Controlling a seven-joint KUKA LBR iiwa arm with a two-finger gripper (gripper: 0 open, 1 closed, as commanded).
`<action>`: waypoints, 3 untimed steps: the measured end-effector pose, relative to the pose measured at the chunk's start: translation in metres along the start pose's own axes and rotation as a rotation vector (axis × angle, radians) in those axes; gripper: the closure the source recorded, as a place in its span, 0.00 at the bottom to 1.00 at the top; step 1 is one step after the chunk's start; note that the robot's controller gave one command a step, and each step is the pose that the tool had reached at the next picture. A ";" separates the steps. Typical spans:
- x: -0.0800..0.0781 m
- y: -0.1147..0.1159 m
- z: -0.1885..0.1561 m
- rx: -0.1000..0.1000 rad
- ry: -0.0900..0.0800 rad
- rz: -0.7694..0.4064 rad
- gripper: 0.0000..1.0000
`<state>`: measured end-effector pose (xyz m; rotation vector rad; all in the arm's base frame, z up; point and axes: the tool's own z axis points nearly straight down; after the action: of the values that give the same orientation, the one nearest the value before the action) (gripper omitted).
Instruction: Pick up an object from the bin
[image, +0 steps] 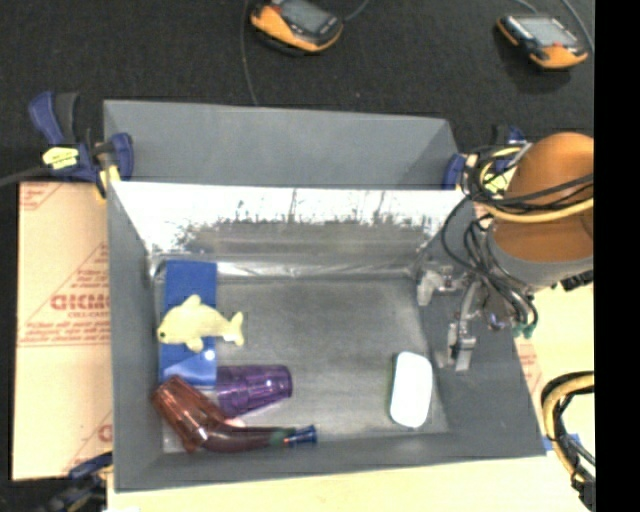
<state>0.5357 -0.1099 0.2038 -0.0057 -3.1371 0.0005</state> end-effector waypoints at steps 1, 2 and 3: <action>-0.002 0.000 -0.004 0.001 -0.008 -0.003 0.00; 0.012 -0.007 0.048 0.004 -0.014 -0.228 0.00; 0.035 -0.016 0.054 0.003 -0.008 -0.459 0.00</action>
Offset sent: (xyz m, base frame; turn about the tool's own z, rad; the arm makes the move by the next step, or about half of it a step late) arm -0.0399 -0.0198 -0.1338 -0.5651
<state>0.5006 -0.1257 0.1502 0.7100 -3.0634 0.0029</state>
